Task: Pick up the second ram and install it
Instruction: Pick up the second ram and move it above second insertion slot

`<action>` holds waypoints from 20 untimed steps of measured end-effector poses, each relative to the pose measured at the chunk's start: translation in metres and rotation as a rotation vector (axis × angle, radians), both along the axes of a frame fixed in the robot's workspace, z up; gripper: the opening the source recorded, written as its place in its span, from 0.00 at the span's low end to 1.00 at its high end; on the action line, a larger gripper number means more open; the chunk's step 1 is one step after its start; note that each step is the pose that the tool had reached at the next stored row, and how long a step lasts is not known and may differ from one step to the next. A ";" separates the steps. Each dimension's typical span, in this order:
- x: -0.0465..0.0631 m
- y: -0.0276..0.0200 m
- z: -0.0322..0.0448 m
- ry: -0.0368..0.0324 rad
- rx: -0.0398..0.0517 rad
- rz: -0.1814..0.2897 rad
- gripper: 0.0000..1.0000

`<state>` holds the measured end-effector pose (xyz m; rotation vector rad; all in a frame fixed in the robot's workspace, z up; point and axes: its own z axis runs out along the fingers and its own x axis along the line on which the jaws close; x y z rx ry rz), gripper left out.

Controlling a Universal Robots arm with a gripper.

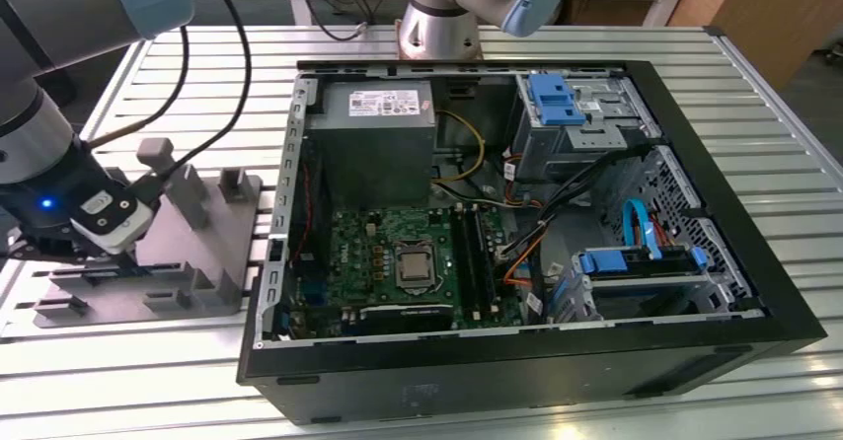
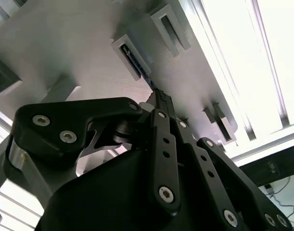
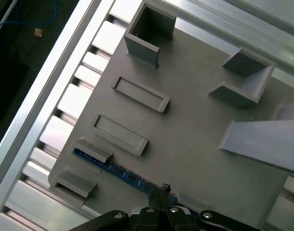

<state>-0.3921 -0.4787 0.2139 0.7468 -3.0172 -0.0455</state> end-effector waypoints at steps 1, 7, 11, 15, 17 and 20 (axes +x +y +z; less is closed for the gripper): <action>0.000 0.0000 0.0000 0.0000 0.0000 0.016 0.10; 0.000 0.0000 0.0000 0.0000 0.0000 0.105 0.10; 0.000 0.0000 -0.0001 0.0000 0.0000 0.164 0.10; 0.000 0.0000 0.0000 0.0000 0.0000 0.221 0.10; 0.000 0.0000 -0.0001 -0.0001 0.0000 0.250 0.10; 0.000 0.0000 -0.0001 0.0000 0.0000 0.292 0.10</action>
